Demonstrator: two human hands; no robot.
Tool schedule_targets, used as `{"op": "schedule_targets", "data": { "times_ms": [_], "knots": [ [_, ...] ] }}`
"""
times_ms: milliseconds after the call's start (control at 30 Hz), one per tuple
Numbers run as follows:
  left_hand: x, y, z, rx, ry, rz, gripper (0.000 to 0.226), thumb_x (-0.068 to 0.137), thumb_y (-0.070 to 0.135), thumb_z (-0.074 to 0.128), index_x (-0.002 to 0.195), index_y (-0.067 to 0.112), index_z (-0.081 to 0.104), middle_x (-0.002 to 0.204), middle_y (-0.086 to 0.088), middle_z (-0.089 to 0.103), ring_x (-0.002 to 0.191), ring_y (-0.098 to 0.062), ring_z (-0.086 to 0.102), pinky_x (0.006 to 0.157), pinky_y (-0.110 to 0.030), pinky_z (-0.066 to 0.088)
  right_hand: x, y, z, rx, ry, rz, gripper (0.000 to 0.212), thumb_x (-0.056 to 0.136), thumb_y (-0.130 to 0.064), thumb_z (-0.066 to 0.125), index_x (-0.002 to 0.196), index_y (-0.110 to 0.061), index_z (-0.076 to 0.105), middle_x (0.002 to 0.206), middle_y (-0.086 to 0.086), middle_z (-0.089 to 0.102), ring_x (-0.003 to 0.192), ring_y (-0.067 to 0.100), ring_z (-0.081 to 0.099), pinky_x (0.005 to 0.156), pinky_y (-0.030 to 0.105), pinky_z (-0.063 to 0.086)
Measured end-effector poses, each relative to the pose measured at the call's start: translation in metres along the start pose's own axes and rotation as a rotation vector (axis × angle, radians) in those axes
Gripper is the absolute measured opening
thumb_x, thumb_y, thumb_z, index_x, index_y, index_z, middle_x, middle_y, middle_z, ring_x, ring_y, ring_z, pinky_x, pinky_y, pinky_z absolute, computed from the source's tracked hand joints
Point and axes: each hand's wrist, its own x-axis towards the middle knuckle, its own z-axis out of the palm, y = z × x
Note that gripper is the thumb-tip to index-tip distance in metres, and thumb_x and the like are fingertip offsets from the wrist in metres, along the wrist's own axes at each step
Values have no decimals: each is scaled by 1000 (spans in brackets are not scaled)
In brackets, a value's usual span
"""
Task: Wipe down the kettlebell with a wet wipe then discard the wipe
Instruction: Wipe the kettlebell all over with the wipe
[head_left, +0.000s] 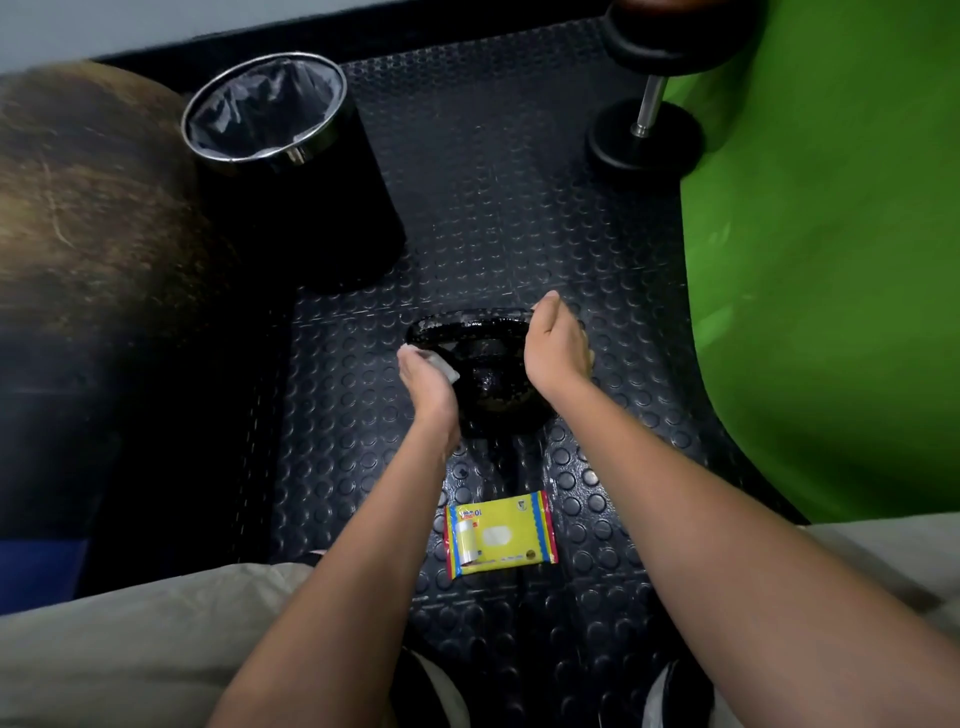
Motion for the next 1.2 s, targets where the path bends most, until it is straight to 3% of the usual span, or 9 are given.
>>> {"op": "schedule_targets", "data": {
  "times_ms": [67,167,233,367,467,633,867,1000,1200],
  "knots": [
    [-7,3,4,38,30,160,42,95,39,25,112,14,55,144,-14,46,138,-31,39,118,-51,27,0,-1,0,-1,-1,5,59,107,-45,10,137,-20,54,139,6,56,134,31,44,117,52,17],
    [-19,11,12,143,37,417,33,108,24,22,121,26,53,150,-8,34,134,-19,31,109,-31,21,-1,-2,0,-2,0,10,59,107,-44,10,137,-20,54,139,7,56,134,31,44,117,52,17],
    [-17,11,12,294,29,583,38,108,26,22,133,16,49,140,-1,37,132,-17,31,108,-28,21,-1,-2,-1,-1,-1,10,58,107,-44,10,136,-20,55,138,7,56,134,31,44,116,52,18],
    [-8,19,6,849,15,939,33,102,26,23,95,19,55,105,2,53,105,-21,44,101,-36,31,-1,-2,-2,1,-3,15,58,107,-43,11,134,-20,56,139,7,55,134,32,43,115,51,18],
    [-3,32,12,1254,-5,1073,48,98,29,14,91,17,60,99,-2,64,98,-28,54,100,-46,37,0,-2,-2,-6,-10,20,59,107,-44,10,136,-19,55,142,7,54,136,32,42,116,52,18],
    [-20,49,25,1274,-231,1193,41,99,24,20,79,12,54,83,-9,66,82,-34,60,83,-46,46,0,-3,-3,-20,-19,13,58,107,-42,11,138,-18,53,143,8,53,136,32,43,116,50,18],
    [-3,77,10,1308,-251,831,44,103,33,29,68,16,50,88,-10,61,86,-32,54,73,-36,38,2,2,-1,-37,-60,-13,61,105,-48,8,143,-23,49,146,3,51,139,30,39,118,53,12],
    [20,81,-6,1068,-316,547,39,99,35,39,86,9,65,89,-8,61,87,-26,53,70,-34,39,4,4,-1,-41,-80,-16,63,104,-50,7,135,-22,54,137,4,56,134,31,44,117,55,13],
    [52,49,-40,644,-406,250,31,80,35,47,86,14,68,96,-13,76,100,-35,67,104,-47,46,5,1,-1,-29,-84,-3,62,105,-50,7,140,-24,51,142,3,54,138,31,41,118,54,11]
  ]
}}
